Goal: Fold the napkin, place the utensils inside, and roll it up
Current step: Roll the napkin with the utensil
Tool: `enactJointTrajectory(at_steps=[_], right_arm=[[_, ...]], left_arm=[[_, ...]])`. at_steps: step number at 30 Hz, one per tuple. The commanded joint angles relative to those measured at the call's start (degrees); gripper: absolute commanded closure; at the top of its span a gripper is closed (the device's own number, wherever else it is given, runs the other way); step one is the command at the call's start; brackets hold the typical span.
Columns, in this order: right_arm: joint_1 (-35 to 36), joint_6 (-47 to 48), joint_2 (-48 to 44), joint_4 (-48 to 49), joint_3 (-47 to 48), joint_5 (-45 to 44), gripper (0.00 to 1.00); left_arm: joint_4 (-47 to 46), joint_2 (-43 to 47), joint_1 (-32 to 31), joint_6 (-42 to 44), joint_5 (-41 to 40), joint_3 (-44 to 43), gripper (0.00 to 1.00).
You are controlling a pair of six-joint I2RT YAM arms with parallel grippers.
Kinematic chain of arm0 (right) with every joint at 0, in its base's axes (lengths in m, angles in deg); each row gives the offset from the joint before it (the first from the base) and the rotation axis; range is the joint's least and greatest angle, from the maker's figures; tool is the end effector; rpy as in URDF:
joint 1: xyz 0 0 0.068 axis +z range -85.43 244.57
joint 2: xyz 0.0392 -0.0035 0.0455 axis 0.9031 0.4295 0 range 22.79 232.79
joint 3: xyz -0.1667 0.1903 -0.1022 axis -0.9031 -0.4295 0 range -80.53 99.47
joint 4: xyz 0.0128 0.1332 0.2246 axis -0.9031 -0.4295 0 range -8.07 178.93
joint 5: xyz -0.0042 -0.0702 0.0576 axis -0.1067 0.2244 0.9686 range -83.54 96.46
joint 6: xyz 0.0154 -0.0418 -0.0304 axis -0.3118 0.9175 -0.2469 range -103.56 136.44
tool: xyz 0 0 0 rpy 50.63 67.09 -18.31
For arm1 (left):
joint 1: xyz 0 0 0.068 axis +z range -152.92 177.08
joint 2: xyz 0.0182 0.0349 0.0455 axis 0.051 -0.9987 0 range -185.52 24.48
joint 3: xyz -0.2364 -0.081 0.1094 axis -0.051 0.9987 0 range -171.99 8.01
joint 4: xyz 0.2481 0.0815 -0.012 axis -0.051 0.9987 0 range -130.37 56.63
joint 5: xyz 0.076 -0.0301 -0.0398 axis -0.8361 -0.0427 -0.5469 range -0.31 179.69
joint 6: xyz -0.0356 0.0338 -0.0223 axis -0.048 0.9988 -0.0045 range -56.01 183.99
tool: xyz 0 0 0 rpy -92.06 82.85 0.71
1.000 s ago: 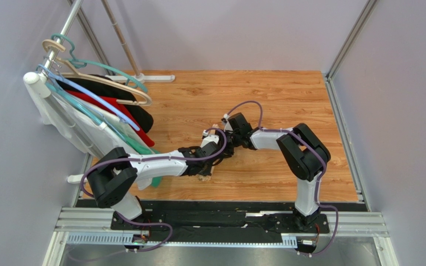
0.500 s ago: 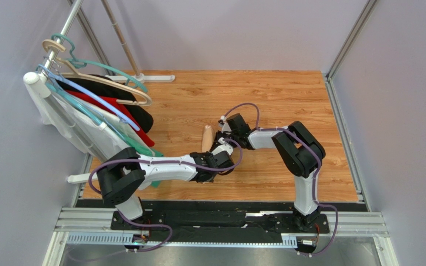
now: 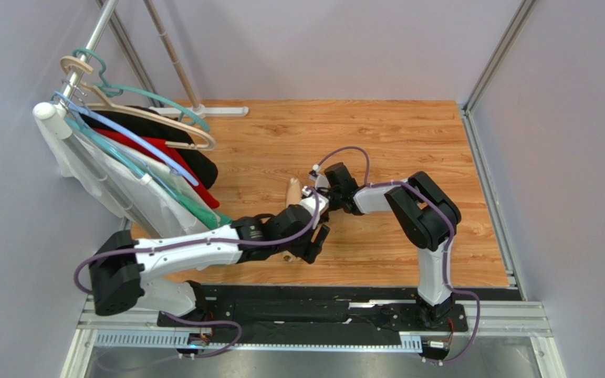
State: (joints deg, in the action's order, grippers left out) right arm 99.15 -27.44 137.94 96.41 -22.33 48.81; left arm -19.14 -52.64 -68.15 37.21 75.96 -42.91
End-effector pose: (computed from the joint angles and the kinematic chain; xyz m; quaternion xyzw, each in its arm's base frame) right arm 0.3004 0.2362 0.1035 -0.0538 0.8820 0.4668 0.0358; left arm 0.1253 -0.2515 0.2365 0.2636 0.8878 -0.1819 0.3305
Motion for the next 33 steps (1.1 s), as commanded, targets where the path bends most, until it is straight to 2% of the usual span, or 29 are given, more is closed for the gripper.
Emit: enactJointTrajectory(at_steps=[1,5,8,13,19,27,33], right_arm=[[-1.19,8.01,3.06,-2.22,-3.35,-6.14,1.00],[-1.54,9.95,3.41,-0.37,-4.05,-4.91,1.00],[-2.16,9.43,3.59,2.26,-5.11,-3.15,1.00],[-2.42,9.69,2.80,3.59,-6.16,-2.27,1.00],[-2.51,9.69,2.53,5.25,-7.13,-1.22,1.00],[-3.30,5.74,2.97,12.45,-9.76,1.77,1.00],[-4.18,1.96,2.53,17.29,-11.00,3.88,1.00]], left_arm=[[-6.98,8.29,4.58,-2.47,12.93,7.83,0.21],[-14.53,13.75,12.75,-7.92,20.57,17.67,0.23],[-17.97,16.47,17.32,-12.31,22.26,21.55,0.25],[-23.58,13.76,22.24,-17.68,24.97,24.89,0.25],[-35.80,8.40,23.31,-25.15,26.31,29.73,0.25],[-33.28,5.49,23.31,-28.67,22.09,30.61,0.25],[-39.94,0.31,23.31,-31.40,23.93,33.42,0.27]])
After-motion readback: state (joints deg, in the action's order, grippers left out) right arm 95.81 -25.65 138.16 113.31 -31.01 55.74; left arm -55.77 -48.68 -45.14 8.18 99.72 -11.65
